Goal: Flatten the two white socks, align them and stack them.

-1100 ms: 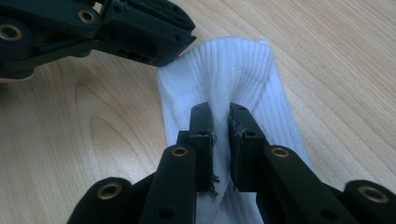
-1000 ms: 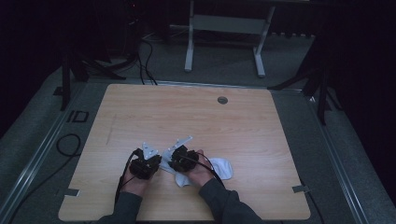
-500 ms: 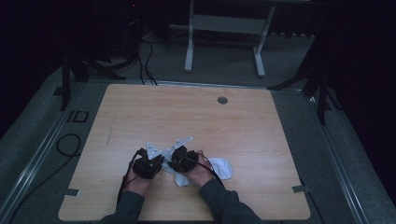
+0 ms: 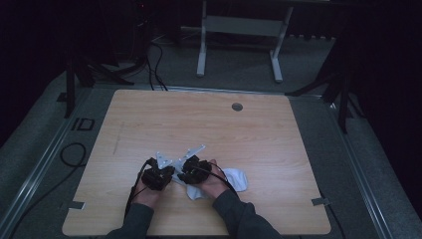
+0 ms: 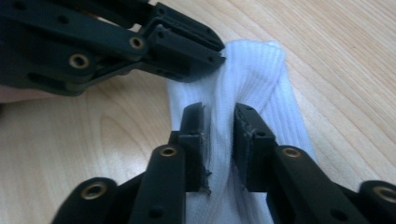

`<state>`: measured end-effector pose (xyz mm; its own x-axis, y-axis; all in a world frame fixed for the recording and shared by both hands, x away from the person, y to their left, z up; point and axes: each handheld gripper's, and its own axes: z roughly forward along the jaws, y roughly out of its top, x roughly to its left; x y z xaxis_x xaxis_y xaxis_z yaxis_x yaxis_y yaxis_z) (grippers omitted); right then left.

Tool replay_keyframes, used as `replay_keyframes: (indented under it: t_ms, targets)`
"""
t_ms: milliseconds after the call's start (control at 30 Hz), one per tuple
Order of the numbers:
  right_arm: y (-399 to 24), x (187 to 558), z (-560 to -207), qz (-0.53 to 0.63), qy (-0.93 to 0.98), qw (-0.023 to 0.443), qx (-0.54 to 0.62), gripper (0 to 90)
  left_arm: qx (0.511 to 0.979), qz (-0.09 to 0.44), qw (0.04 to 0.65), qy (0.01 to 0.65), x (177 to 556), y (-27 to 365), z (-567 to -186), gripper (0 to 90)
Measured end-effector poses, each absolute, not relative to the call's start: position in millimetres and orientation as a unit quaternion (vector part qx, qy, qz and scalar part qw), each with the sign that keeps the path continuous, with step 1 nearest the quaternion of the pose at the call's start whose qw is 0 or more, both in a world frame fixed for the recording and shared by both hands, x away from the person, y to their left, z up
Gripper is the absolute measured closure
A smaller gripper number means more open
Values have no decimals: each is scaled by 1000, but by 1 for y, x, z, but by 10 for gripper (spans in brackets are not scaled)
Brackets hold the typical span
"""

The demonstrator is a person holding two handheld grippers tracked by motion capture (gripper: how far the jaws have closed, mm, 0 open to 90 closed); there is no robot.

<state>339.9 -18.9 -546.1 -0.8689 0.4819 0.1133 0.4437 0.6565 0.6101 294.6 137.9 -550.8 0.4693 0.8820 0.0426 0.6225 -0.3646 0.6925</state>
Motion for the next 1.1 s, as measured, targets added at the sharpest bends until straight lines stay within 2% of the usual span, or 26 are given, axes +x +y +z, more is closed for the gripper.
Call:
replay_keyframes:
  t_ms: [200,533,1100]
  targets:
    - [-24,335,-530,331,913,37,234,659,800,211,310,469,295,138,-551,849]
    - [-55,335,-498,345,904,73,243,650,798,207,313,471,295,138,-551,849]
    - [-121,333,-493,327,892,111,291,645,798,206,313,472,295,138,-551,848]
